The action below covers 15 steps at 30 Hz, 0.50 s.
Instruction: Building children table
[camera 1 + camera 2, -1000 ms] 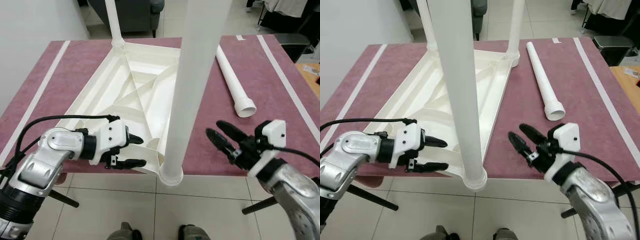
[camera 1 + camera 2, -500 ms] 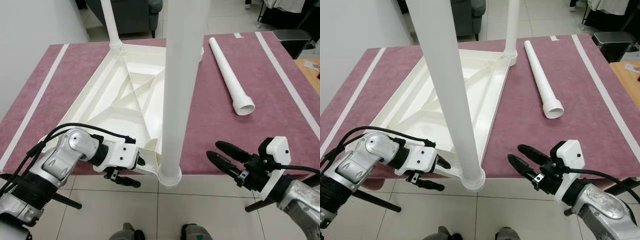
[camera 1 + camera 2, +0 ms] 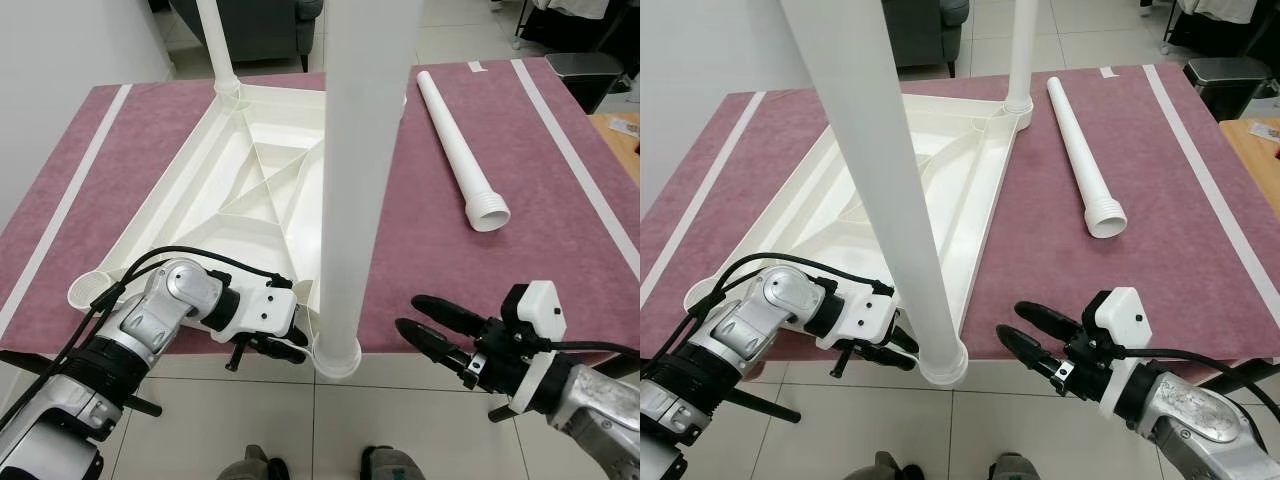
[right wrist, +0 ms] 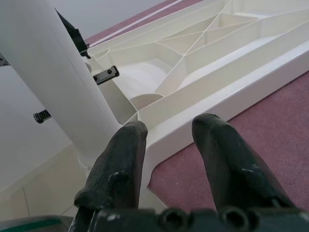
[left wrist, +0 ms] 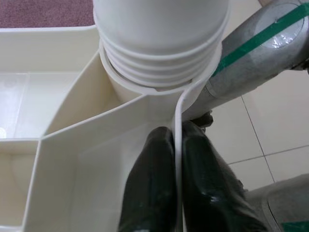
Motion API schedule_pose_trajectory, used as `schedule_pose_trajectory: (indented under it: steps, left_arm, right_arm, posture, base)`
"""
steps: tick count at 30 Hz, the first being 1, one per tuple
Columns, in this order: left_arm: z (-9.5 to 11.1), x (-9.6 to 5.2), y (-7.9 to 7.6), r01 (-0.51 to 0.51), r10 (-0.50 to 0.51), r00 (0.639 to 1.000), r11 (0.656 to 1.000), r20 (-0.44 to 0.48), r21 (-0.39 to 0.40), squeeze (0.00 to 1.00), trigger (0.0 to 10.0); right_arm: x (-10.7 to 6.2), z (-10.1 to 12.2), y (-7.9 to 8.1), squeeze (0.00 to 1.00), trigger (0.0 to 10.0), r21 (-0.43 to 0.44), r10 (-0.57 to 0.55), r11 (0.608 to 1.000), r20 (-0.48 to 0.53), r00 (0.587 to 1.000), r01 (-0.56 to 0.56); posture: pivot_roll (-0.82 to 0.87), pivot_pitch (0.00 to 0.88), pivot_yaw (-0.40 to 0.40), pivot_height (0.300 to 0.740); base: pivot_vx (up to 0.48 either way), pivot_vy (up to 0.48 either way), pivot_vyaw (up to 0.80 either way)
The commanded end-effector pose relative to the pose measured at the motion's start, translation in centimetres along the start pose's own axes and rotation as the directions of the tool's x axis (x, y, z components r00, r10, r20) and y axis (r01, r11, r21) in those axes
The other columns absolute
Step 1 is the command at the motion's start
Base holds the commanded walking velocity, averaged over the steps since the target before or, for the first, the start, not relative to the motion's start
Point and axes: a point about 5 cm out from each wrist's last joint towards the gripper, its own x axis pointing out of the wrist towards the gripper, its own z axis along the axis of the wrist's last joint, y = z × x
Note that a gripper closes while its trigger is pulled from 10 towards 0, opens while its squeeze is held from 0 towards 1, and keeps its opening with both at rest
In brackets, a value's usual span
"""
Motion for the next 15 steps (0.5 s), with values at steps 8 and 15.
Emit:
schedule_pose_trajectory:
  steps: [8, 15]
  left_arm:
    - [-0.6, -1.9, 2.9, -0.317, 0.316, 0.948, 0.949, -0.041, -0.010, 0.00, 4.8]
    - [-1.2, -3.5, 5.7, -0.527, 0.520, 0.848, 0.847, -0.103, -0.068, 0.00, 10.0]
  right_arm:
    - [0.9, 0.4, -0.3, 0.00, 10.0, -0.001, -0.020, 1.000, 0.033, 0.999, 0.020]
    - [2.1, 1.2, -1.2, 0.00, 10.0, -0.006, -0.078, 0.997, 0.102, 0.992, 0.079]
  posture:
    - [-0.16, 0.139, 0.127, 0.740]
    - [-0.15, 0.138, 0.129, 0.740]
  base:
    - [0.000, 0.000, 0.00]
    - [0.000, 0.000, 0.00]
